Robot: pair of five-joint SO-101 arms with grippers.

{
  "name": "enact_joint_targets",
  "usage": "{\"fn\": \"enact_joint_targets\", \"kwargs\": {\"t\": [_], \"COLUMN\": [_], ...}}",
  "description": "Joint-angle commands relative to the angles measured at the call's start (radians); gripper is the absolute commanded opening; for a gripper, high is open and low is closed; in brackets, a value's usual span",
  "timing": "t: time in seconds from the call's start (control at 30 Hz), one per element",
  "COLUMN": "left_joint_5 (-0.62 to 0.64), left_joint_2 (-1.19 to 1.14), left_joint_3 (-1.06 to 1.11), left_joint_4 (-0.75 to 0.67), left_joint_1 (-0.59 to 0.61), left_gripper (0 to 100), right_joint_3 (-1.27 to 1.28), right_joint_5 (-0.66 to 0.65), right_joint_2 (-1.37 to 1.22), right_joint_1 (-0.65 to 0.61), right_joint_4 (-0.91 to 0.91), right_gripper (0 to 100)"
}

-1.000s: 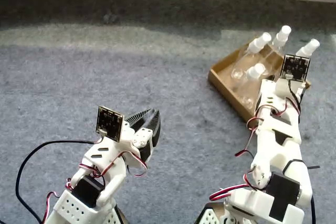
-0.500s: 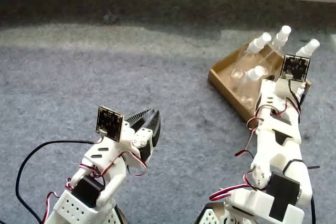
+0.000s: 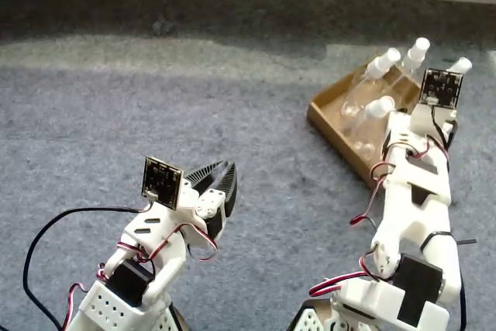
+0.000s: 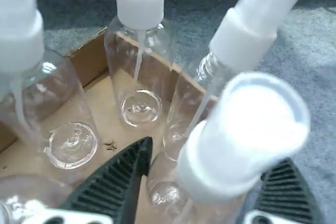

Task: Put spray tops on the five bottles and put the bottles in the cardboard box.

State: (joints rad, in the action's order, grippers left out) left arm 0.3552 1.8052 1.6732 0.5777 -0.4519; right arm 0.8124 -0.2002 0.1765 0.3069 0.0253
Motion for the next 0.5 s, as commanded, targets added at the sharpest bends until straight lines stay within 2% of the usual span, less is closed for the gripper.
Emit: {"fn": "enact_joint_targets", "kwargs": {"t": [0.0,0.47], "left_joint_5": [0.005,0.005], "left_joint_2": [0.002,0.002], "left_joint_3": [0.021,0.021], "left_joint_4": [0.000,0.000], "left_joint_1": [0.005,0.005], "left_gripper": [0,0], "right_joint_3": [-0.105,-0.340], "right_joint_5": [-0.005,-0.005], "right_joint_2": [0.015,0.016], "right_joint_1": [-0.005,-0.012], "right_joint_4": [0.050,0.274], "right_gripper": [28.3,28.3]}}
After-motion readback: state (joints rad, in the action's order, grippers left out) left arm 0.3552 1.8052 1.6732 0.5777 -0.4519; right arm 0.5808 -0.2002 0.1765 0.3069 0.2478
